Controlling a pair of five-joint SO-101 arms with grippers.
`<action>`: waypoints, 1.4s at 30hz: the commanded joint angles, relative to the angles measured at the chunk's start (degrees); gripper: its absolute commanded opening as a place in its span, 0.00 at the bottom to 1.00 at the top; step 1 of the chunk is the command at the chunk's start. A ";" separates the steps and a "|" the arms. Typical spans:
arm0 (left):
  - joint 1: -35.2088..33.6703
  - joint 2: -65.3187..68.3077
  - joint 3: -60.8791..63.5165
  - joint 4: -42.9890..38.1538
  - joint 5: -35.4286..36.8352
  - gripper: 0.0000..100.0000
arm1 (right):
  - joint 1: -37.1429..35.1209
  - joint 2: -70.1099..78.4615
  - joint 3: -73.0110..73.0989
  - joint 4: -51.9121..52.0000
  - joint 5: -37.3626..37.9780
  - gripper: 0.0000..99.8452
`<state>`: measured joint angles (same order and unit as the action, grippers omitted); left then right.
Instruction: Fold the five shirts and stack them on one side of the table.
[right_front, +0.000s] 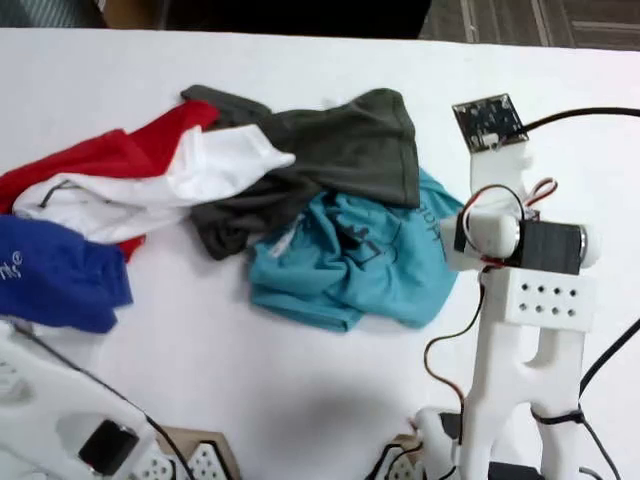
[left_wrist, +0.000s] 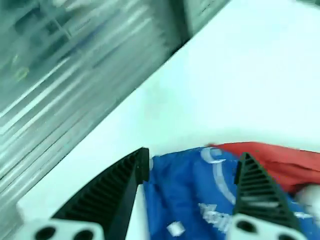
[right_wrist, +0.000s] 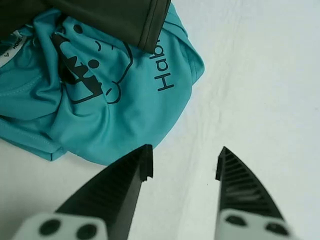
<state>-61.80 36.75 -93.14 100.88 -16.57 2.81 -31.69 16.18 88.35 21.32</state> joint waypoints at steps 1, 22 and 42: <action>11.96 -5.10 0.92 1.41 0.70 0.30 | -0.04 -0.40 -0.18 -1.89 -0.26 0.21; 64.97 -4.66 60.09 -16.88 -1.14 0.30 | 6.73 -0.40 -0.18 -0.31 0.18 0.22; 49.85 12.92 48.57 -22.59 -1.41 0.05 | 8.40 -0.04 -0.09 -0.31 0.26 0.22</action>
<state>-4.04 49.32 -37.93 76.44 -20.09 10.64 -31.69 16.35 87.65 21.32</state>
